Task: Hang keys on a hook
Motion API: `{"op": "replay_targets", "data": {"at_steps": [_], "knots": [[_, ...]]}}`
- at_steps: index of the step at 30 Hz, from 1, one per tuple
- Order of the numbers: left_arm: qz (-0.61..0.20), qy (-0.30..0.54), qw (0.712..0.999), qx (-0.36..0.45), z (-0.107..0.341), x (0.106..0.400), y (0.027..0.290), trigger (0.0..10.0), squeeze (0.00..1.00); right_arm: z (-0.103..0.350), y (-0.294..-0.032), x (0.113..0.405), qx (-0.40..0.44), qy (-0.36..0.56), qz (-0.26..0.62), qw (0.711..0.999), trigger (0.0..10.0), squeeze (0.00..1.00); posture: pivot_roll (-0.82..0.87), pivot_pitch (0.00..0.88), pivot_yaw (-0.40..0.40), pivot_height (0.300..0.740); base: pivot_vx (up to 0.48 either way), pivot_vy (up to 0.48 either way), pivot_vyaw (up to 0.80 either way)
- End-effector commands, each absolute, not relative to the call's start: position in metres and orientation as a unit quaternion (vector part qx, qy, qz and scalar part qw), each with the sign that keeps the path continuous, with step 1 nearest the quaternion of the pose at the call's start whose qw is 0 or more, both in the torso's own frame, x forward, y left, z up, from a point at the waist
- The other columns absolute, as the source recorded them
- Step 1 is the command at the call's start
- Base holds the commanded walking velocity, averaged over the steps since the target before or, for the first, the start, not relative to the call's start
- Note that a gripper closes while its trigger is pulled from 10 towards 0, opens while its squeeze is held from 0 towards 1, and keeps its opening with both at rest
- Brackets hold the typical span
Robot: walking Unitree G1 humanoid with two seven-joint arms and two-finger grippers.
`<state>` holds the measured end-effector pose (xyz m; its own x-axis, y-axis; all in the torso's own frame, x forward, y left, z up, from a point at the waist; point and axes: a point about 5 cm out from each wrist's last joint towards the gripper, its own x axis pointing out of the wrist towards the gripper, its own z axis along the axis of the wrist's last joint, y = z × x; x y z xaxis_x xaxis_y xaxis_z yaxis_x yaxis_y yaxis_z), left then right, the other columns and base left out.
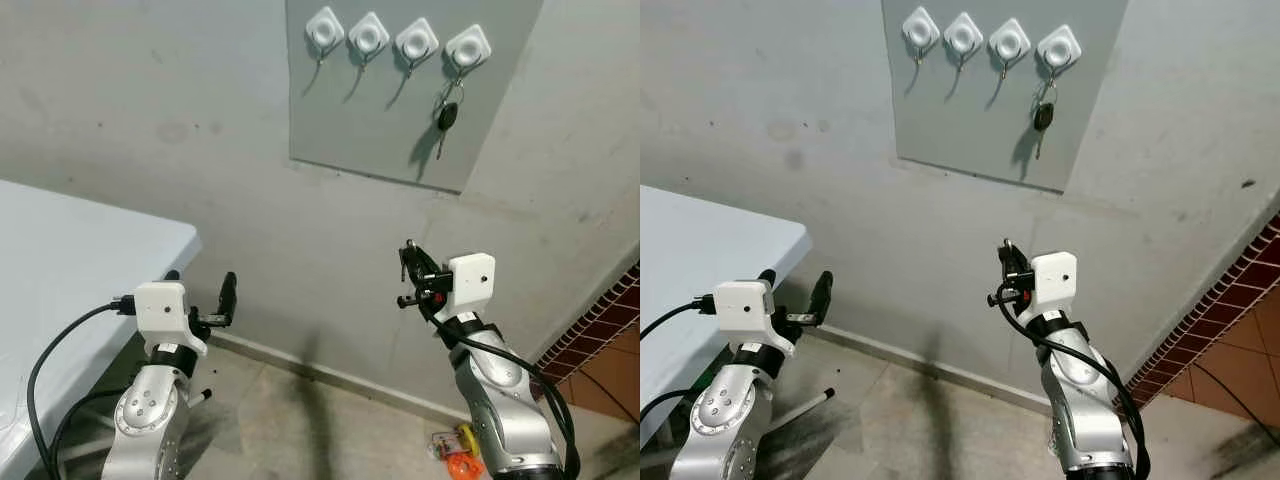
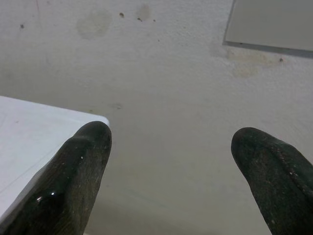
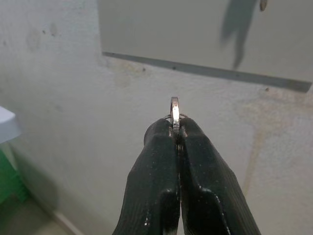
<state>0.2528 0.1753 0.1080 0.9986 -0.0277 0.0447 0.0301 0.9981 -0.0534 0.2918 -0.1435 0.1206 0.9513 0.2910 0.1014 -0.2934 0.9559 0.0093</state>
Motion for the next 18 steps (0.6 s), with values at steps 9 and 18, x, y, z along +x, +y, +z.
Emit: {"op": "replay_targets", "data": {"at_steps": [9,18], "knots": [[-0.013,-0.032,0.999,-0.026,0.1148,0.2551,0.1768,10.0,0.0,0.1267,-0.1429,0.2928,0.013,-0.058,0.149,0.987,10.0,0.0,-0.02,0.071,-0.017,0.74,0.338,0.0,0.0],[-0.009,-0.044,0.998,-0.033,0.1169,0.2556,0.1763,10.0,0.0,0.1255,-0.1418,0.2928,0.005,-0.056,0.154,0.986,10.0,0.0,-0.02,0.07,-0.019,0.74,0.215,0.0,0.0]]}}
